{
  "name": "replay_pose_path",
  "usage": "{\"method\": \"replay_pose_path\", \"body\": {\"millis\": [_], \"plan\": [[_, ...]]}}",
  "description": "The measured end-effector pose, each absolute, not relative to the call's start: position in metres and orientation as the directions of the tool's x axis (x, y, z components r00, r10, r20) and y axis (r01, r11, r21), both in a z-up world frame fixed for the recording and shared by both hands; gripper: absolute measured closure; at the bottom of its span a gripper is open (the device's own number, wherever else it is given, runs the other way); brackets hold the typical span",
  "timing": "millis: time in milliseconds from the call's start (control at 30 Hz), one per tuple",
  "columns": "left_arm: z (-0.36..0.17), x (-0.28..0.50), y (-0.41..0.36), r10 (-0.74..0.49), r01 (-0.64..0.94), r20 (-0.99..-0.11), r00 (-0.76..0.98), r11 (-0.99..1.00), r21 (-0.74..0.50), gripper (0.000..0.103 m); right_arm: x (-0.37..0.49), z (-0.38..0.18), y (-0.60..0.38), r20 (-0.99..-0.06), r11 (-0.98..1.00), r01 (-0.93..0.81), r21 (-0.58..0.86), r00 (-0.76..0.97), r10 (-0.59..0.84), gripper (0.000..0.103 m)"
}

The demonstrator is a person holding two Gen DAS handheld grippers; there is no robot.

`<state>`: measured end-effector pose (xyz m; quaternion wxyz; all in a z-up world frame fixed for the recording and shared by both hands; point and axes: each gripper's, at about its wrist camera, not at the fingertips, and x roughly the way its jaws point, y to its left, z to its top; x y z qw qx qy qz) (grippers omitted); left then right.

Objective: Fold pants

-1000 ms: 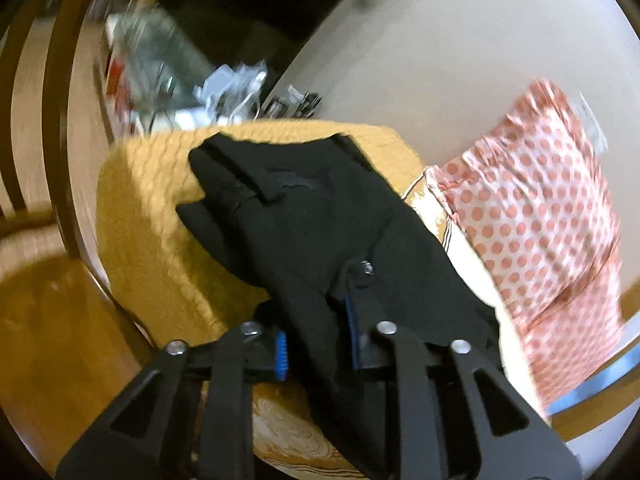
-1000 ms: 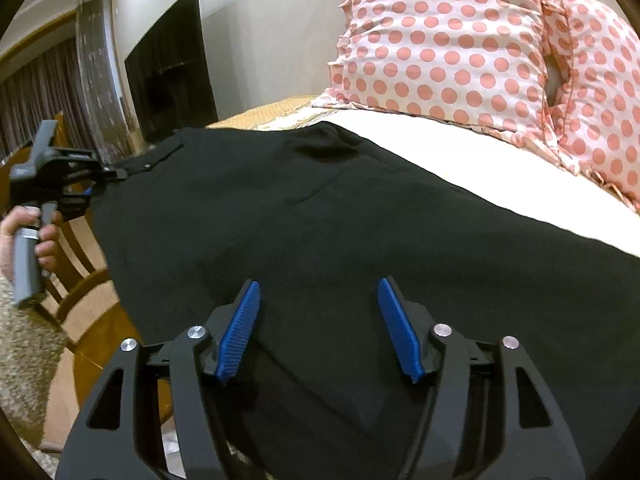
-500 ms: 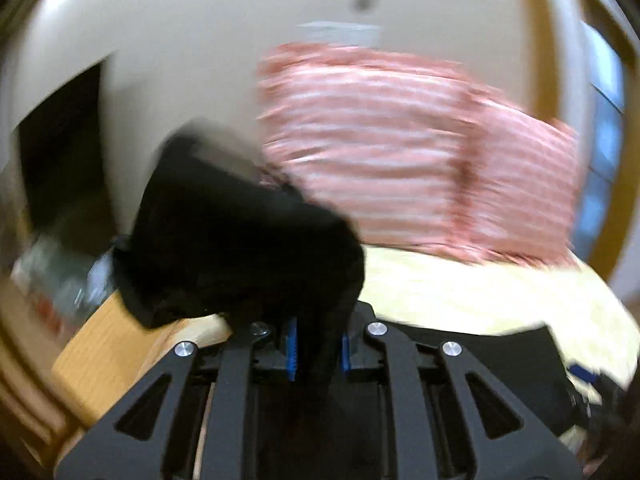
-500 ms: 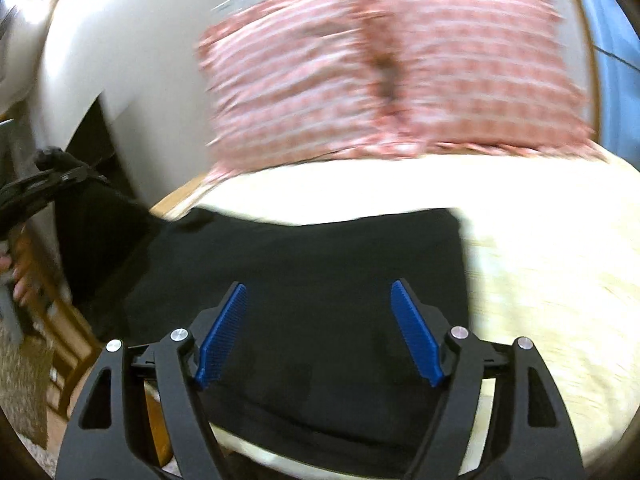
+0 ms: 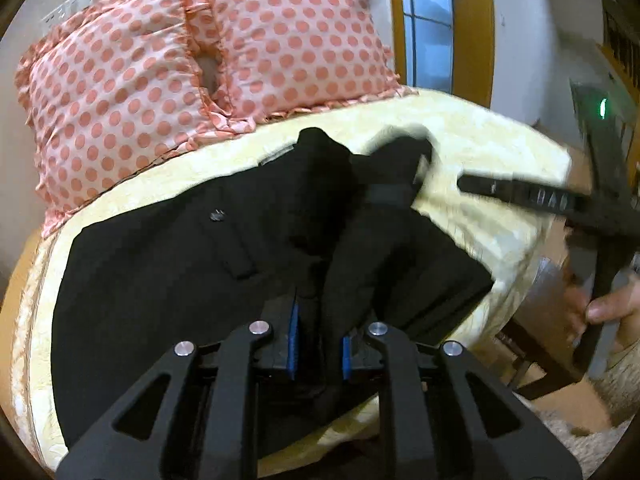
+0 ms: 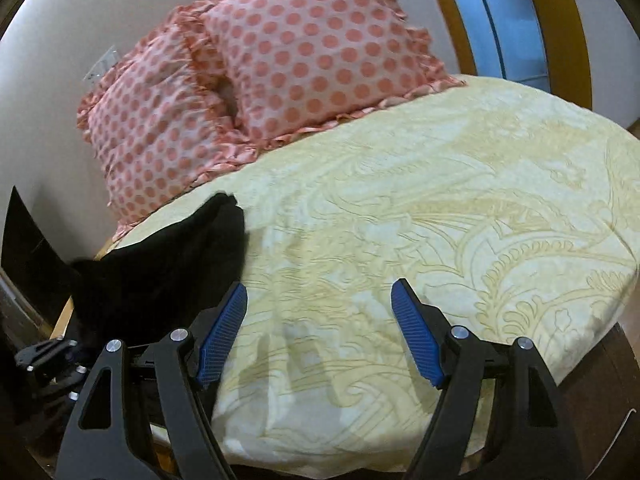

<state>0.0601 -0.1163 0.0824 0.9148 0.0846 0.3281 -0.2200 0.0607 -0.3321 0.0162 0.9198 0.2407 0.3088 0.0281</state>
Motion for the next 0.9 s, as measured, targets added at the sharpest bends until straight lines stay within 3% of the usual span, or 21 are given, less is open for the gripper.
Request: {"method": "replay_pose_path", "body": {"millis": [67,233,400,500,600,667,700,767,800,833,900], "plan": [[0.093,0.068,-0.106,-0.363,0.438,-0.633,0.684,0.898,-0.041,0.089,0.060,0.017,-0.330,-0.548,0.881,0.090,0.465,0.810,0.207,0.027],[0.129,0.037,-0.116,-0.394,0.452,-0.481,0.784,0.892,0.006,0.088,0.058,0.020,-0.322,-0.542,0.898,0.074,0.433,0.818,0.194,0.027],[0.075,0.037,-0.140,-0.385,0.509,-0.621,0.683,0.861,0.026,0.088,0.059,0.016,-0.326,-0.557,0.892,0.102,0.440,0.811,0.182,0.027],[0.067,0.019,-0.151,-0.332,0.505,-0.586,0.739,0.849,0.156,0.087,0.059,0.025,-0.328,-0.542,0.892,0.100,0.440,0.822,0.175,0.027],[0.072,0.025,-0.139,-0.384,0.529,-0.599,0.703,0.845,0.080,0.084,0.062,0.039,-0.326,-0.508,0.887,0.067,0.458,0.838,0.199,0.027],[0.081,0.030,-0.122,-0.439,0.549,-0.599,0.670,0.836,0.002,0.077,0.069,0.053,-0.319,-0.484,0.880,0.003,0.476,0.836,0.259,0.027],[0.085,0.029,-0.116,-0.457,0.552,-0.590,0.665,0.833,-0.022,0.068,0.073,0.058,-0.315,-0.477,0.875,-0.028,0.484,0.829,0.290,0.027],[0.095,0.019,-0.099,-0.469,0.536,-0.554,0.688,0.843,-0.048,0.041,0.086,0.066,-0.302,-0.480,0.859,-0.098,0.503,0.794,0.372,0.027],[0.103,0.016,-0.084,-0.447,0.496,-0.515,0.731,0.867,-0.049,0.022,0.093,0.067,-0.297,-0.491,0.855,-0.113,0.507,0.777,0.394,0.027],[0.108,0.013,-0.072,-0.411,0.449,-0.482,0.774,0.893,-0.039,0.014,0.100,0.067,-0.291,-0.507,0.852,-0.125,0.508,0.756,0.413,0.027],[0.112,0.012,-0.052,-0.336,0.362,-0.465,0.819,0.932,-0.035,0.012,0.120,0.063,-0.278,-0.559,0.855,-0.132,0.501,0.706,0.436,0.027]]}}
